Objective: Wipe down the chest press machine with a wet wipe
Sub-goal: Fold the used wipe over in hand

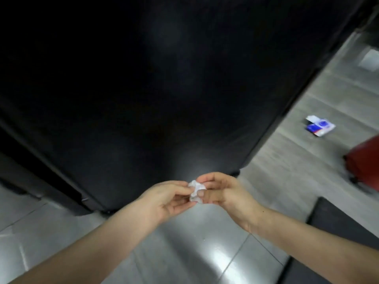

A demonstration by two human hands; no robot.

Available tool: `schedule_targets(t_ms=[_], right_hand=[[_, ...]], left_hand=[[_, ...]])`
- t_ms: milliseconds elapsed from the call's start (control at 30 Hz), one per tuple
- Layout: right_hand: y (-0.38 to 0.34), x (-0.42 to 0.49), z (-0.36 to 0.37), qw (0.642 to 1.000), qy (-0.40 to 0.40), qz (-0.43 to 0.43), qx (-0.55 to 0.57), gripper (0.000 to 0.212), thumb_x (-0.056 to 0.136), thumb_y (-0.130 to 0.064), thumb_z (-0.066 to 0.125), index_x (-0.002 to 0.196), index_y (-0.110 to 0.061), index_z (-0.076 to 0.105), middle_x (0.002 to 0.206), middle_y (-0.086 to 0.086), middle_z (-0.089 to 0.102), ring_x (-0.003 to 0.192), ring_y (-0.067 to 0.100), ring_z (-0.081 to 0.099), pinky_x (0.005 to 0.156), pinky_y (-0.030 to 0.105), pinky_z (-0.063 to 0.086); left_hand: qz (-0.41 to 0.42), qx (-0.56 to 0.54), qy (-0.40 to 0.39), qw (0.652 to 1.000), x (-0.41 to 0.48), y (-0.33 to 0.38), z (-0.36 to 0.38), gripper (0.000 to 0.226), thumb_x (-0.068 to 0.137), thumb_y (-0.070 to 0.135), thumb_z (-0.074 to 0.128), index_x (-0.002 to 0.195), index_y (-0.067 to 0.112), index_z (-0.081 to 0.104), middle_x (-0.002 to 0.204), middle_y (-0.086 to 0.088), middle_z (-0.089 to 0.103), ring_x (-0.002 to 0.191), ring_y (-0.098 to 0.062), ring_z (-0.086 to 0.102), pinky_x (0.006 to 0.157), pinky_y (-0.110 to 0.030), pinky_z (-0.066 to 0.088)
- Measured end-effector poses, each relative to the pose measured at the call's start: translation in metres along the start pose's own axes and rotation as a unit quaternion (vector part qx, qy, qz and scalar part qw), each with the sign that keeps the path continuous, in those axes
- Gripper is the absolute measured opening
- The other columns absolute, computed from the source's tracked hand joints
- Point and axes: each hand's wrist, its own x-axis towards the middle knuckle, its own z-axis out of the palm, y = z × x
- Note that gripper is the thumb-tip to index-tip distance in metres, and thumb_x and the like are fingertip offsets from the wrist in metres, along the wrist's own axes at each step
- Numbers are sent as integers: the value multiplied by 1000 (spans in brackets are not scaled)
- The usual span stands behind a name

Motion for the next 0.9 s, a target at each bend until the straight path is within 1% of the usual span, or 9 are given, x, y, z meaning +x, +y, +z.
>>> schedule_targets(t_ms=[100,167,233,300,400,500,567,800,900], right_hand=[[-32,-33,-41,991,82,25,105,21,80,2,67,99,-3,60,84,12,69,71,24,66,67,29,53],[-53,-54,-64,982,122,54,134,21,79,-1,70,98,-3,61,79,9,69,67,20,66,62,26,54],[-77,-77,-86,978,130,82,140,21,78,-4,72,98,-3,64,80,10,69,69,19,66,62,25,54],[-104,-100,-105,978,127,92,135,20,79,-6,72,98,-1,67,81,9,70,70,17,66,62,24,52],[-140,-136,-126,970,158,104,155,12,82,-6,69,94,-4,69,76,4,70,67,13,64,60,22,49],[-175,-173,-139,966,159,102,176,12,85,-15,69,94,-8,72,78,4,70,68,12,60,61,22,46],[-198,-199,-147,964,163,102,183,14,86,-18,68,96,-9,72,78,3,70,66,10,58,59,21,45],[-268,-264,-181,933,220,131,254,7,85,-9,68,90,-6,72,73,3,70,55,7,55,53,19,42],[-289,-281,-208,922,233,128,282,9,85,-8,68,91,-4,72,73,4,69,54,7,54,52,18,42]], left_hand=[[-1,88,-12,996,-11,16,70,27,79,-13,59,102,1,66,94,-18,70,83,-26,67,65,-26,57],[6,137,-23,990,-24,26,112,28,75,-18,60,96,0,67,89,-19,69,81,-28,67,68,-29,57],[9,177,-31,984,-39,38,149,28,73,-21,59,90,0,66,79,-14,68,74,-25,66,71,-32,58],[14,218,-39,975,-54,52,183,29,71,-22,60,92,-1,65,80,-14,68,73,-25,66,67,-30,59],[21,276,-44,960,-83,71,231,28,71,-20,63,91,0,64,89,-18,69,72,-22,66,59,-23,56],[2,293,-38,956,-118,88,274,24,73,-18,63,89,-1,63,82,-14,69,66,-18,66,54,-21,54],[-6,304,-30,952,-143,98,299,22,73,-18,64,89,-2,62,82,-15,68,65,-19,66,52,-21,54],[-6,357,-23,934,-209,129,380,21,71,-17,68,85,-2,63,83,-17,65,71,-24,66,61,-27,57],[-4,354,-34,935,-219,136,418,31,57,-10,77,84,-1,65,79,-15,66,70,-24,66,58,-28,56]])
